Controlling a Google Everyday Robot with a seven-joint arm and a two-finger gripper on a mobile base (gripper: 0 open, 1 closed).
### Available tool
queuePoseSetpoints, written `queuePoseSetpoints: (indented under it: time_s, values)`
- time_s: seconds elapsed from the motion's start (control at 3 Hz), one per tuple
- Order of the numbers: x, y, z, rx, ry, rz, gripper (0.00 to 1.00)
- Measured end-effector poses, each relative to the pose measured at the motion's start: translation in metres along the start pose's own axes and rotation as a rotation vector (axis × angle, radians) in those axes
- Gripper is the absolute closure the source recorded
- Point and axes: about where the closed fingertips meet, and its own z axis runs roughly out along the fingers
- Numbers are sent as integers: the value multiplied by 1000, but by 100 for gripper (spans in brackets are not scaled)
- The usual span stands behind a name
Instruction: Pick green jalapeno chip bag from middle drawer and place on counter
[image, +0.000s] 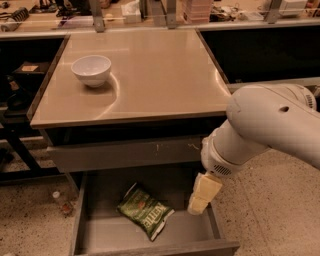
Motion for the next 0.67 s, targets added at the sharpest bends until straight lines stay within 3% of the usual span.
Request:
queuePoseSetpoints:
  time_s: [0.33, 0.67]
  values:
    - [0, 0, 0, 0, 0, 0, 0]
    - [-5, 10, 29, -34, -28, 29, 0]
